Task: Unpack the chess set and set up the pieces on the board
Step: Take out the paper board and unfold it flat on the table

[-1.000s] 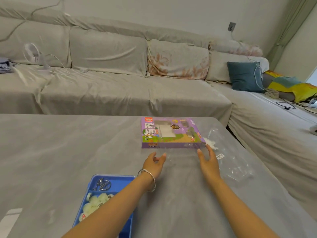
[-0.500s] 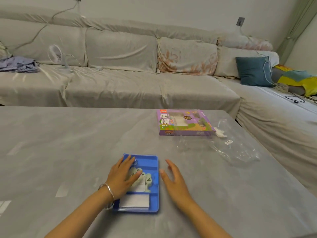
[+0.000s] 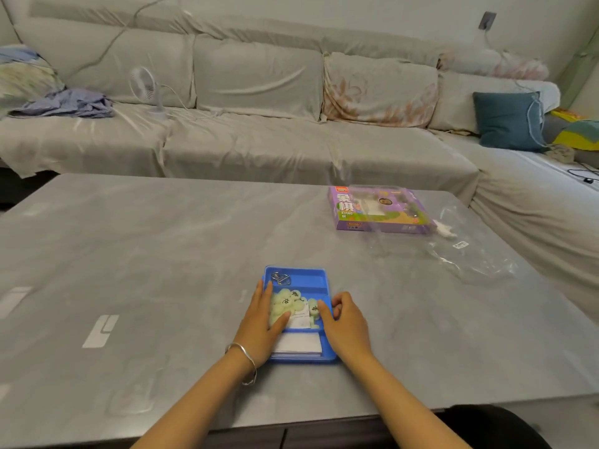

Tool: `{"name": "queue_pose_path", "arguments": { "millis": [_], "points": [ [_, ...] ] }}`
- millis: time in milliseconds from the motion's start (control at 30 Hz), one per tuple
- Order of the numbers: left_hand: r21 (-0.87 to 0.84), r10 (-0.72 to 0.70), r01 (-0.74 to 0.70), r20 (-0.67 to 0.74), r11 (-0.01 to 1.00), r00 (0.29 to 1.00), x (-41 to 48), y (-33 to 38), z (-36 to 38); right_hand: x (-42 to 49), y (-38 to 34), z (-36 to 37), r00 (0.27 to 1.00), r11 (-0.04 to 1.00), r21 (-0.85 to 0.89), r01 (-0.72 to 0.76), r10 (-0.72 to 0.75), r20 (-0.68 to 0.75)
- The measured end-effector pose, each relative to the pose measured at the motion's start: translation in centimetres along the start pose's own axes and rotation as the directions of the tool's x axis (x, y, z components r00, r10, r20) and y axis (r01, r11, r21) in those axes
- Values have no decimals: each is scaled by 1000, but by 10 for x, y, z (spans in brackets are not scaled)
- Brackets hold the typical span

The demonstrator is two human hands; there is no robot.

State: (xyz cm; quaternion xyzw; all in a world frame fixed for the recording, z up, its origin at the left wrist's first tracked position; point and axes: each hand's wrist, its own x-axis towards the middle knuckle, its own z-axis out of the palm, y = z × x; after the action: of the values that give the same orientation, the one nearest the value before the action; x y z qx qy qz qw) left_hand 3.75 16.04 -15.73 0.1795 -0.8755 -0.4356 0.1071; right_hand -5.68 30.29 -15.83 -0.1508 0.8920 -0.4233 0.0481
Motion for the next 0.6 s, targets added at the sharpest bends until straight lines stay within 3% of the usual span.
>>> {"name": "queue_pose_path", "arguments": {
  "millis": [100,167,267,333,433,600],
  "points": [
    [-12,1,-1,2,1000,1000,1,-3,1,-2,1,1,999,999,-51,20,-21,-31],
    [-15,15,-15,32,1000,999,6,-6,-5,0,1,-3,999,999,6,47,-47,-4],
    [47,27,-30,66,998,997,19,-7,-23,-2,11,-12,977,973,119,196,-204,65],
    [187,47,-47,2,981,999,28,-2,-35,-5,18,-20,938,943,93,320,-329,112],
    [334,55,-25,-79,942,995,36,8,-36,-1,19,-31,885,907,8,420,-412,215],
    [446,20,-13,-10,895,1000,29,10,-11,20,7,-50,791,869,-97,484,-388,473]
  ]
}}
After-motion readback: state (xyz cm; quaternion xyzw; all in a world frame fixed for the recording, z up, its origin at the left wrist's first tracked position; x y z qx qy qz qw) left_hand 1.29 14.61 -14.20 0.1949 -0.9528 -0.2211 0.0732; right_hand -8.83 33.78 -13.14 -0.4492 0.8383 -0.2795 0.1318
